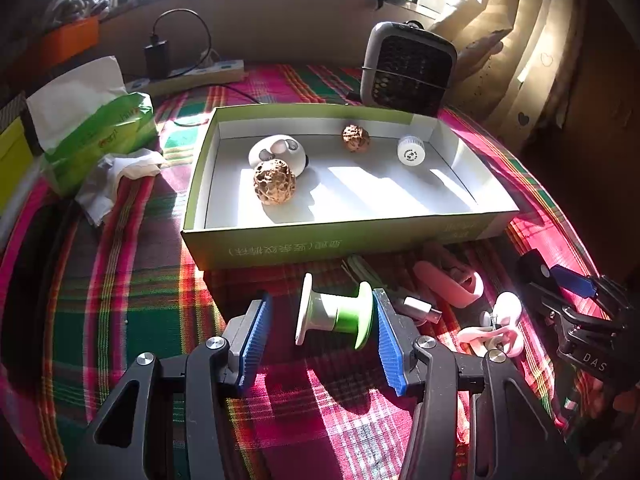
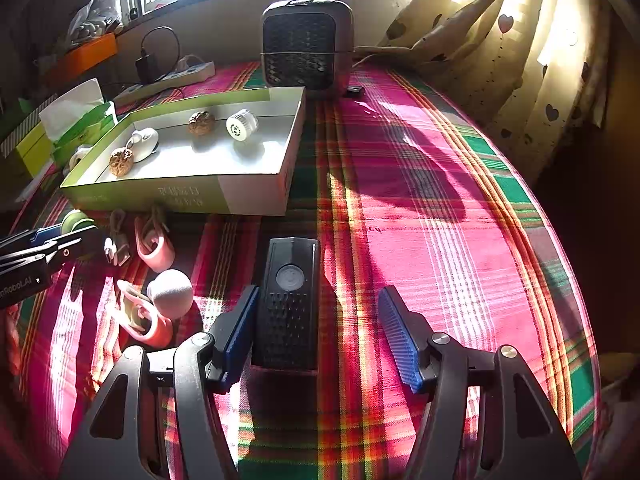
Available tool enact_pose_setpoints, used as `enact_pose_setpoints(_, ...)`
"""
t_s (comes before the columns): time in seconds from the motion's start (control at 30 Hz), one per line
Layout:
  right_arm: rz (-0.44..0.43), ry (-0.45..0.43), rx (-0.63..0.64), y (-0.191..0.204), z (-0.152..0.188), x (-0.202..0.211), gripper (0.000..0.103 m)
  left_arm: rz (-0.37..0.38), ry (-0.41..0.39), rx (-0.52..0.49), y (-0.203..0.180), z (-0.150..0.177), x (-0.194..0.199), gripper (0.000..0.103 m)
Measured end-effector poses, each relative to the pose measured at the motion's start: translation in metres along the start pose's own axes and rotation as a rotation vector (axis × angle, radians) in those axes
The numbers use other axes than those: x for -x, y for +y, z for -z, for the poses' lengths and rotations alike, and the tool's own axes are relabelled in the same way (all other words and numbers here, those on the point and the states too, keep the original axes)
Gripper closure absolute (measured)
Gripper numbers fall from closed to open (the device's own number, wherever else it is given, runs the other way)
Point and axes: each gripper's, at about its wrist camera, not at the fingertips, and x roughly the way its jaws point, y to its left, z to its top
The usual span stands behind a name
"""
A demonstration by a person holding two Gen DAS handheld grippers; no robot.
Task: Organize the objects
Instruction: 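Close the right tool on the black remote while the left tool grasps the green-white spool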
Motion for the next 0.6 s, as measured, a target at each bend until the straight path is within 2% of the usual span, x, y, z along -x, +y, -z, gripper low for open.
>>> enact_pose_setpoints(0.3, -0.002, 0.000, -0.001, 0.0002, -0.0001, 0.0000, 0.042, -0.005, -0.002, 0.002, 0.0002, 0.0003, 0.0003, 0.071)
enact_pose_setpoints(0.4, -0.006, -0.001, -0.001, 0.0008, -0.0002, 0.0001, 0.042, -0.004, -0.001, 0.003, 0.0001, 0.0004, 0.0003, 0.072)
enact_pose_setpoints(0.57, -0.018, -0.009, 0.008, 0.0028, -0.0003, 0.0009, 0.055, -0.008, -0.002, -0.001, 0.0000, 0.0004, 0.0003, 0.072)
enact_pose_setpoints(0.6, -0.019, -0.011, 0.010, 0.0029, 0.0000, 0.0010, 0.062, -0.007, -0.002, 0.000, 0.0001, 0.0003, 0.0003, 0.072)
